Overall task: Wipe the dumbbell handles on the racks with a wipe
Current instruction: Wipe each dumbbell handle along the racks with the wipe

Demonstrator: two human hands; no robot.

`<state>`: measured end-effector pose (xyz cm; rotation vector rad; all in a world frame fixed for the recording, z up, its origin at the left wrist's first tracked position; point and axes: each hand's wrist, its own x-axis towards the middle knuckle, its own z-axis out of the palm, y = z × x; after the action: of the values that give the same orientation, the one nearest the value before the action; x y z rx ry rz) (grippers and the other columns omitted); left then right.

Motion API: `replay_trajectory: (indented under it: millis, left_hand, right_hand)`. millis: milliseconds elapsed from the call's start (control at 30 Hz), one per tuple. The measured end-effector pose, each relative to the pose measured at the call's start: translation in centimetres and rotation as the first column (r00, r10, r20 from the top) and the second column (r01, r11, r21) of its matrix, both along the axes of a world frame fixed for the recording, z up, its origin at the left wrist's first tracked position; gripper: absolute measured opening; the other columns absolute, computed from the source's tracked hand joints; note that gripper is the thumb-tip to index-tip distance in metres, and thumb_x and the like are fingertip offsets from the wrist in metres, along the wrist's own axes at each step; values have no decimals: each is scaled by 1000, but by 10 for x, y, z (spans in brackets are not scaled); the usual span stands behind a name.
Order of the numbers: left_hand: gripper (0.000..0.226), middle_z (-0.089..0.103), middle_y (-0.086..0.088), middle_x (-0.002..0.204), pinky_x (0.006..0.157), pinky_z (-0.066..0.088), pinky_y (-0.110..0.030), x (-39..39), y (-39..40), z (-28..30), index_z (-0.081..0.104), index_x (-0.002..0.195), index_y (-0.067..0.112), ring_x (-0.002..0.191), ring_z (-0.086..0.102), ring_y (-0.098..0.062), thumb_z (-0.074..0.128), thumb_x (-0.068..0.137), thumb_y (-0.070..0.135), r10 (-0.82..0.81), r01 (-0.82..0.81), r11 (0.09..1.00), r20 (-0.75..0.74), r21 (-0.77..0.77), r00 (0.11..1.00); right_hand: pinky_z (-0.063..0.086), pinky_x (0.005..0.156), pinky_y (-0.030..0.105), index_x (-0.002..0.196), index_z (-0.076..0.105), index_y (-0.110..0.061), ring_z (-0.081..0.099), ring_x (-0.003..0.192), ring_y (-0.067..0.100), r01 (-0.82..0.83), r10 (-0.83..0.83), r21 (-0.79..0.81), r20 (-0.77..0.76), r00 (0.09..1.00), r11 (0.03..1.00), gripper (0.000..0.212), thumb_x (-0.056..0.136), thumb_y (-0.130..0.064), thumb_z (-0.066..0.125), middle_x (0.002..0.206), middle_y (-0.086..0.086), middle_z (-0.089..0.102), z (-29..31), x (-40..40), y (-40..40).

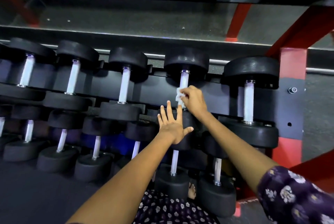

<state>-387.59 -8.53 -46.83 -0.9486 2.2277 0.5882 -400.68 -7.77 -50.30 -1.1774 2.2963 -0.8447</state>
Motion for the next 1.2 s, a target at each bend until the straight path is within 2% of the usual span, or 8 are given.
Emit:
replay_trajectory:
  millis: [100, 267, 400, 567, 667, 733, 900, 1200]
  left_hand:
    - [91, -43, -19, 147, 115, -11, -52, 0, -1, -1, -30, 146, 19, 138, -33, -41, 33, 97, 61, 3, -3, 1000, -5, -2, 1000]
    - [91, -43, -19, 147, 115, -10, -52, -2, -1, 0, -29, 147, 18, 138, -33, -42, 33, 97, 61, 5, -5, 1000, 1, 0, 1000]
    - [91, -41, -18, 148, 115, -10, -53, 1, -2, -2, -28, 148, 18, 139, -32, -41, 35, 97, 60, 13, -13, 1000, -31, 6, 999]
    - [90, -38, -20, 150, 115, -11, -53, 7, -1, -6, -25, 149, 15, 139, -30, -43, 35, 98, 58, 8, -8, 1000, -113, -4, 994]
    - [89, -36, -19, 151, 115, -10, -53, 8, 0, -8, -24, 149, 15, 140, -29, -43, 35, 98, 58, 5, -7, 1000, -134, -16, 991]
    - [89, -36, -20, 151, 115, -10, -54, 8, 1, -8, -23, 150, 14, 140, -28, -43, 34, 98, 58, -1, -3, 1000, -145, -25, 989]
    - [88, -35, -20, 152, 115, -9, -53, 8, 0, -8, -21, 150, 13, 140, -28, -44, 33, 98, 59, -5, -1, 999, -140, -39, 990]
    - [87, -34, -21, 152, 115, -10, -53, 8, 1, -9, -17, 152, 12, 140, -28, -43, 34, 98, 58, 5, -12, 999, -165, -39, 986]
  right_hand:
    - [35, 70, 27, 102, 66, -6, 54, 91, 30, -273, 289, 123, -128, 949, 954, 21, 90, -12, 49, 99, 15, 53, 1, -10, -6]
    - [42, 83, 35, 110, 58, 0, 50, 106, 34, -205, 280, 245, -326, 903, 948, 25, 89, -2, 44, 119, 16, 48, 12, -31, -40]
    - [46, 71, 40, 100, 61, 0, 52, 101, 29, -512, 759, 578, -346, 551, 636, 19, 88, -11, 50, 110, 11, 49, 7, -6, -28]
    - [48, 68, 26, 64, 68, -12, 61, 74, 24, -488, 761, 593, -578, 296, 640, 15, 54, -13, 79, 74, 3, 61, 23, -37, -49]
    - [23, 111, 33, 118, 61, -7, 53, 117, 24, -620, 909, 677, -383, 164, 397, 37, 87, -10, 41, 119, 11, 61, 9, -37, -31]
    - [1, 116, 33, 137, 44, -12, 34, 135, 18, -601, 920, 729, -392, 27, 328, 47, 92, -8, 34, 139, 5, 46, 13, -41, -24]
    - [-10, 115, 37, 131, 47, -8, 31, 135, 24, -421, 887, 782, -429, 172, 460, 39, 98, -14, 28, 133, 9, 51, 29, -43, -52]
    - [0, 117, 39, 123, 57, -18, 54, 117, 18, -562, 967, 792, -146, 207, 240, 33, 94, -15, 42, 117, 3, 63, 13, -16, -50]
